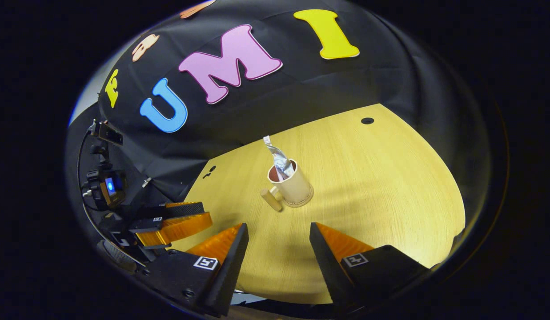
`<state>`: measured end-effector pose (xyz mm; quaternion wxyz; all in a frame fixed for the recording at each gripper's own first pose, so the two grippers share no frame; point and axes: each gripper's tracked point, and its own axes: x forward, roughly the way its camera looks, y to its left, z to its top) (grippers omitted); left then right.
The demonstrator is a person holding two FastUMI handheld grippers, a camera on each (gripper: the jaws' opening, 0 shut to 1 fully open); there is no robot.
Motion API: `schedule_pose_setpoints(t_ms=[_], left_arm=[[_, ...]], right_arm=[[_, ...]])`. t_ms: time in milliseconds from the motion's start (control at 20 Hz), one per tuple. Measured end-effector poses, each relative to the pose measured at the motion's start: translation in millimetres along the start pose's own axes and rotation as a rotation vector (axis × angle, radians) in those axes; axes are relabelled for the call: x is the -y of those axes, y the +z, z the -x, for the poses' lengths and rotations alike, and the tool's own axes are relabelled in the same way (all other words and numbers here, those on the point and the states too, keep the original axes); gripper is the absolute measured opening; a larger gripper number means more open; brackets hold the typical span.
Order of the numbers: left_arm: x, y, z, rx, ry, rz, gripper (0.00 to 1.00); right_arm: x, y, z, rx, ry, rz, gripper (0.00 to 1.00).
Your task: Put the toothbrush and toothpaste on the desktop into the cup, then pick up the cup and place it on the coaster on the desktop.
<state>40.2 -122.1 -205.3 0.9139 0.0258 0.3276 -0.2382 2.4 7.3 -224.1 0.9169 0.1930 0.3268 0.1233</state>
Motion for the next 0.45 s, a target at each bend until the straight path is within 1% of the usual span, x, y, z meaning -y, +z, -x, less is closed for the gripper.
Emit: schedule_pose_setpoints(t_ms=[250,350,450], left_arm=[[4,0,21,0.057,-0.011,0.020,0.80],[7,-2,26,0.073,-0.023,0.038,0.81],[3,-4,31,0.086,-0.015,0.055,0.82]], right_arm=[[-23,-2,0,0.006,-0.005,0.080,0.86],[-31,-7,-2,-0.004,-0.002,0.091,0.90],[-39,-10,-3,-0.009,-0.001,0.108,0.92]])
